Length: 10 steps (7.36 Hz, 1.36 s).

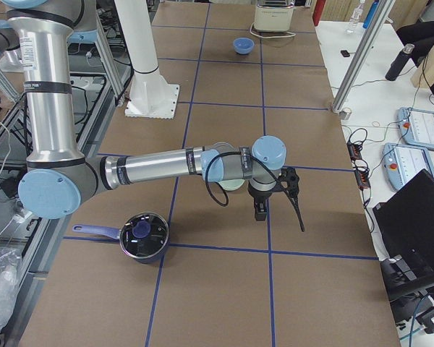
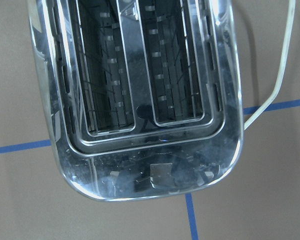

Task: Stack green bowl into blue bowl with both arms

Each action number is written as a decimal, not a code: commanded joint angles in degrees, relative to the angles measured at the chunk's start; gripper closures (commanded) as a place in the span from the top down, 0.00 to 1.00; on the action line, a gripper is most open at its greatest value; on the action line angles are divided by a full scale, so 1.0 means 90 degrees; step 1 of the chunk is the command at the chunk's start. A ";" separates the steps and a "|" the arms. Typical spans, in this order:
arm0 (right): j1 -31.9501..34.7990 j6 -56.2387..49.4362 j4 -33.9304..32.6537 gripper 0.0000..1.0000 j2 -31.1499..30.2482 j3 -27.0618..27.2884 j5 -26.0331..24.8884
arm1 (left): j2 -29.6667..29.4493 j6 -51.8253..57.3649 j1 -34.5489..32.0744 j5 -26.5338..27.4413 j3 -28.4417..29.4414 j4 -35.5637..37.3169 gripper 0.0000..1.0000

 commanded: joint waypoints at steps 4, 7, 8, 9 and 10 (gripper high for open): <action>-0.0038 -0.0075 0.0010 1.00 0.0081 -0.0007 -0.0003 | -0.0030 -0.1850 0.1016 -0.0399 -0.0871 -0.0224 0.99; -0.0097 -0.0104 0.0010 1.00 0.0081 0.0041 0.0006 | -0.0284 -0.2874 0.1874 -0.0400 -0.0851 -0.0830 0.99; -0.0097 -0.0104 0.0010 1.00 0.0081 0.0051 0.0006 | -0.0284 -0.2847 0.1954 -0.0381 -0.0706 -0.1103 0.99; -0.0097 -0.0094 0.0010 1.00 0.0071 0.0051 0.0016 | -0.0274 -0.2895 0.2148 -0.0361 -0.0405 -0.1540 0.99; -0.0097 -0.0084 0.0010 1.00 0.0071 0.0051 0.0026 | -0.0206 -0.3060 0.2189 -0.0351 -0.0034 -0.2096 0.99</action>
